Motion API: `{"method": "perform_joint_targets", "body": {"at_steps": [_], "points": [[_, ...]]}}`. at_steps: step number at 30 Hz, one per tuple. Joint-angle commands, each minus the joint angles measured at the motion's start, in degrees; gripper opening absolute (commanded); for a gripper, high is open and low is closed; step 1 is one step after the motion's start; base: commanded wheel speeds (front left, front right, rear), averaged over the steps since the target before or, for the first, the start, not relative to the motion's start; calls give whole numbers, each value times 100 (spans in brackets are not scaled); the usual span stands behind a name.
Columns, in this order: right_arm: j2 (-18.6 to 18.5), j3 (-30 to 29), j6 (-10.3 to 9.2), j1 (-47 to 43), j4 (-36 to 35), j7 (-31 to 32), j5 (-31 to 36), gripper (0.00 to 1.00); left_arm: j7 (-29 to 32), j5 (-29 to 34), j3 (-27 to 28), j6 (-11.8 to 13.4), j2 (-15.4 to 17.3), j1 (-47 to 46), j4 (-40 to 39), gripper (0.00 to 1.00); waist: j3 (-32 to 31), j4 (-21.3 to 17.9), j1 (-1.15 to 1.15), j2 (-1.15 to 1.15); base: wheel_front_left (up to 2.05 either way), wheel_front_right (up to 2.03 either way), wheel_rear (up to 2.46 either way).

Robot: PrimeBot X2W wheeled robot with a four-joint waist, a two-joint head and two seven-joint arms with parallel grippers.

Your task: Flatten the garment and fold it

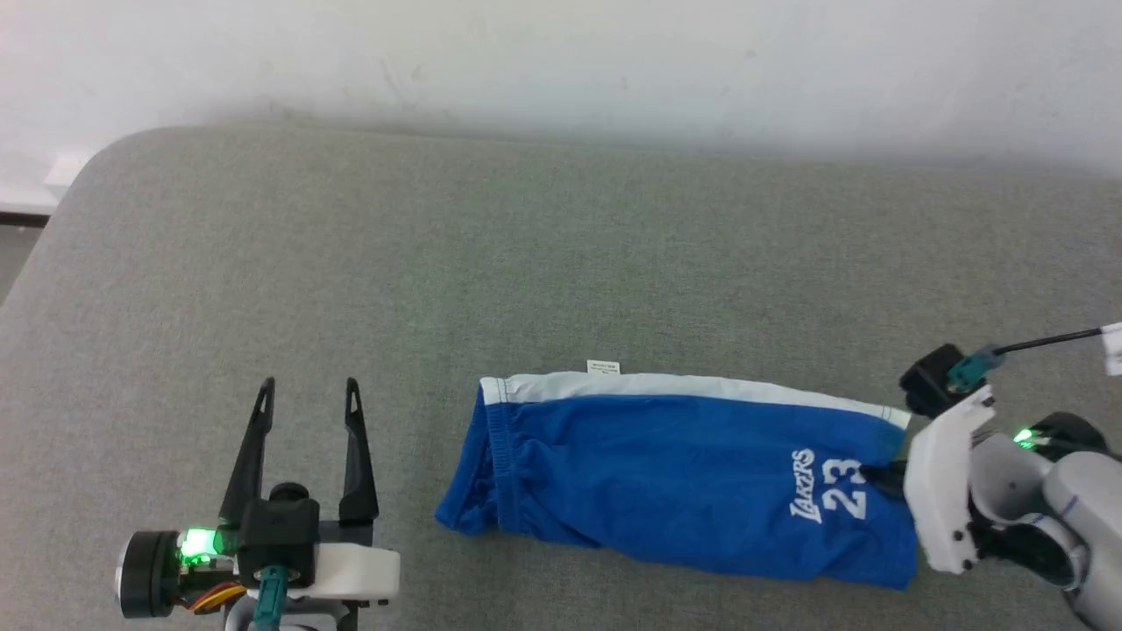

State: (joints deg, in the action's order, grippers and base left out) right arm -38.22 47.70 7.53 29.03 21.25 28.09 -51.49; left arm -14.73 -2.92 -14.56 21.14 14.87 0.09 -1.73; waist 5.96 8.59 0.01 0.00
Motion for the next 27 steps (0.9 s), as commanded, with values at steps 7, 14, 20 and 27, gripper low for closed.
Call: {"method": "perform_joint_targets", "body": {"at_steps": [7,14,20,27], "points": [[-775,-225,-4,-37,-323,-103,-67,0,-27,122,102,-167,-33,149,35,100,-245,-175,-1,0,0,0,0],[-1480,-569,-4,-258,-387,127,-137,0,-27,206,58,-272,-38,208,50,100,-320,-210,-1,0,0,0,0],[-1631,-641,-4,-393,-1257,224,-149,0,-27,184,90,-311,-58,201,35,100,-308,-213,-1,0,0,0,0],[-1398,-511,-4,-208,-2551,443,-22,0,-27,91,192,-438,-210,54,-41,100,-155,-114,-1,0,0,0,0]]}}
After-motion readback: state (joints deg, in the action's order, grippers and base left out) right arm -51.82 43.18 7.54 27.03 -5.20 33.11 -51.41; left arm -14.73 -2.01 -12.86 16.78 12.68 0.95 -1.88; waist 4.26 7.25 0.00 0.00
